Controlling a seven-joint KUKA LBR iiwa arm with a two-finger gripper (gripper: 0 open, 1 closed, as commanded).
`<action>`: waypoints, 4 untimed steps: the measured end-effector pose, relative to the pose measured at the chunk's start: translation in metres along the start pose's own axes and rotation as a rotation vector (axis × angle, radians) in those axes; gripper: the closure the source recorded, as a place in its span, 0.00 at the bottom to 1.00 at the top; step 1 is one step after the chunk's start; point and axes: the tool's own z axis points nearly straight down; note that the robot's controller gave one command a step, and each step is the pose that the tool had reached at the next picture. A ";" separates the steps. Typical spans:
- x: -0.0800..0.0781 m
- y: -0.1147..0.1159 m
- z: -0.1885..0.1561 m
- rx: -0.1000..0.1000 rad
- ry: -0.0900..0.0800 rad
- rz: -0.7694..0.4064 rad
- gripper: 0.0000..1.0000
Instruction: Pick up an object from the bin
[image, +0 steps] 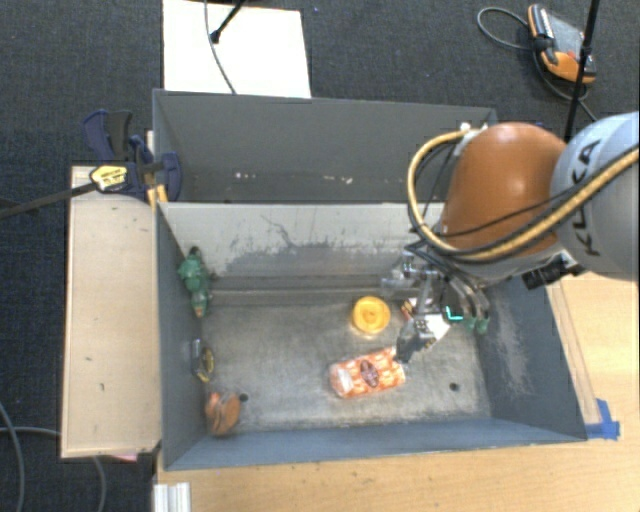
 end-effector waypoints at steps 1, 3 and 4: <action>-0.002 0.000 -0.004 0.000 -0.008 0.001 0.00; 0.057 0.006 0.059 0.000 0.000 -0.242 0.00; 0.031 0.000 0.064 0.000 -0.008 -0.176 0.00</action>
Offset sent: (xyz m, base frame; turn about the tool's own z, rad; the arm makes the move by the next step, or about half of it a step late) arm -0.0464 0.0019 -0.1326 -0.2250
